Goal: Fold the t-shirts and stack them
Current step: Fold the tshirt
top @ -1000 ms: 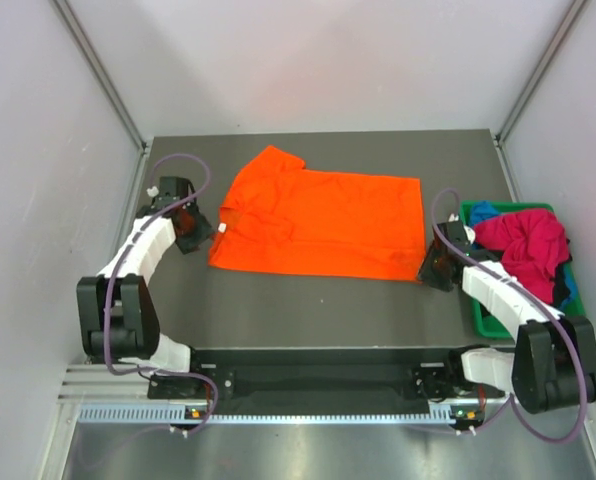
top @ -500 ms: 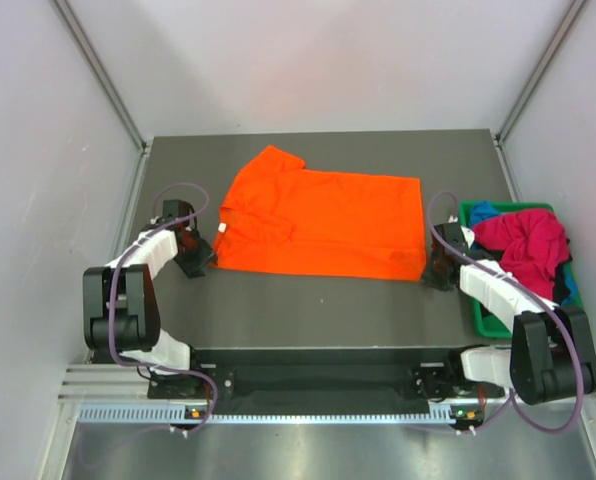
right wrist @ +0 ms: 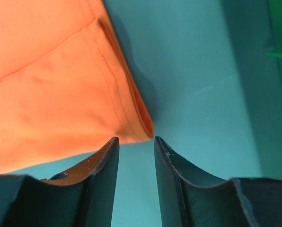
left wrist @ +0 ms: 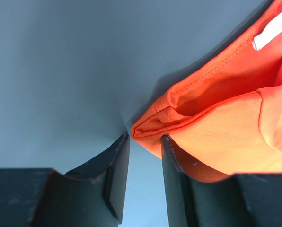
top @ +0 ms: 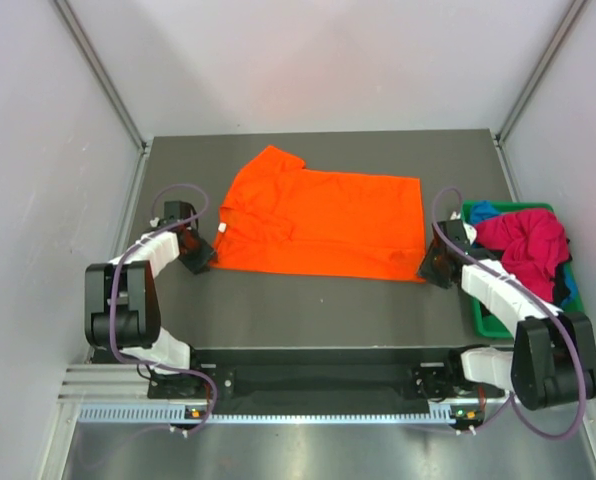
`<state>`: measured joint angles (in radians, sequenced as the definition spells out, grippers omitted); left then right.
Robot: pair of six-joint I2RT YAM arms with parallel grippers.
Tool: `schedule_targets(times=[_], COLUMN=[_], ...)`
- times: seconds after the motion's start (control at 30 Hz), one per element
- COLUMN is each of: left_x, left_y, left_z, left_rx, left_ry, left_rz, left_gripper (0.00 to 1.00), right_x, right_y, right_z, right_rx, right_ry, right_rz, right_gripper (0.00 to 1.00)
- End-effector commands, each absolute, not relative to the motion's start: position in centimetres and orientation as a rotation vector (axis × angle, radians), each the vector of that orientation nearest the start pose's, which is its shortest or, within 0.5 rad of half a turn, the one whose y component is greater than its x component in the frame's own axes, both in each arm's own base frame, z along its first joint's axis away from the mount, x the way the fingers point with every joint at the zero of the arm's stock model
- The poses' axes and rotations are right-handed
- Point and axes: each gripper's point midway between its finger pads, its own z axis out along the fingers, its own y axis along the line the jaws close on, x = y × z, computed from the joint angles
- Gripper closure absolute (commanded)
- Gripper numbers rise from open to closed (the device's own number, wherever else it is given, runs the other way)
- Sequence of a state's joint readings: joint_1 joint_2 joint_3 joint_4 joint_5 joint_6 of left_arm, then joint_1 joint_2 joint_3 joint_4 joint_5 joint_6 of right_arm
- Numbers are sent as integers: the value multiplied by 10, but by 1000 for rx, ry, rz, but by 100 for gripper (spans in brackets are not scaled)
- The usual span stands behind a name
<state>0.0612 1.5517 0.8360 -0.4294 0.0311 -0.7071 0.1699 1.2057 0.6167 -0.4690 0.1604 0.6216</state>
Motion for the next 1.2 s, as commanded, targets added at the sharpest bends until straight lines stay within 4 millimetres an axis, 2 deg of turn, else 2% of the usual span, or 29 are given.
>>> schedule_targets(times=[0.0, 0.03, 0.17, 0.2, 0.23, 0.3, 0.37, 0.53, 0.63, 0.8, 0.93, 1.07, 1.1, 1.13, 1.17], left_x=[323, 325, 329, 329, 332, 332, 332, 316, 303, 286, 275, 267, 270, 275, 279], left_y=[-8, -7, 1, 2, 3, 3, 4, 11, 5, 10, 6, -3, -5, -6, -6], left_z=[20, 20, 22, 22, 24, 22, 23, 28, 30, 34, 41, 43, 47, 51, 57], left_rx=[-1024, -1021, -1015, -1019, -1016, -1021, -1031, -1022, -1016, -1023, -1033, -1060, -1059, -1054, -1048], left_ry=[2521, 2519, 2507, 2508, 2504, 2515, 2518, 2517, 2540, 2590, 2599, 2585, 2576, 2564, 2555], left_rz=[-202, -203, -140, -135, -132, -121, -114, -36, -65, 1, -22, -84, -101, -115, -122], left_gripper=[62, 62, 76, 85, 88, 100, 100, 100, 100, 100, 100, 75, 59, 51, 49], right_x=[272, 273, 267, 264, 263, 259, 256, 249, 239, 223, 217, 214, 214, 217, 220], right_y=[41, 41, 32, 30, 29, 26, 26, 28, 27, 27, 35, 43, 43, 43, 42], right_z=[40, 36, 21, 18, 17, 17, 21, 31, 29, 24, 28, 32, 34, 40, 44], right_rx=[643, 642, 640, 640, 637, 648, 651, 646, 654, 656, 660, 652, 638, 627, 621], right_ry=[2491, 2498, 2536, 2543, 2540, 2535, 2532, 2526, 2559, 2604, 2606, 2626, 2629, 2610, 2598], right_rz=[64, 58, -27, -40, -49, -63, -59, -32, -49, -56, 14, 70, 71, 76, 72], right_gripper=[63, 63, 65, 66, 68, 84, 100, 100, 100, 100, 100, 86, 81, 72, 69])
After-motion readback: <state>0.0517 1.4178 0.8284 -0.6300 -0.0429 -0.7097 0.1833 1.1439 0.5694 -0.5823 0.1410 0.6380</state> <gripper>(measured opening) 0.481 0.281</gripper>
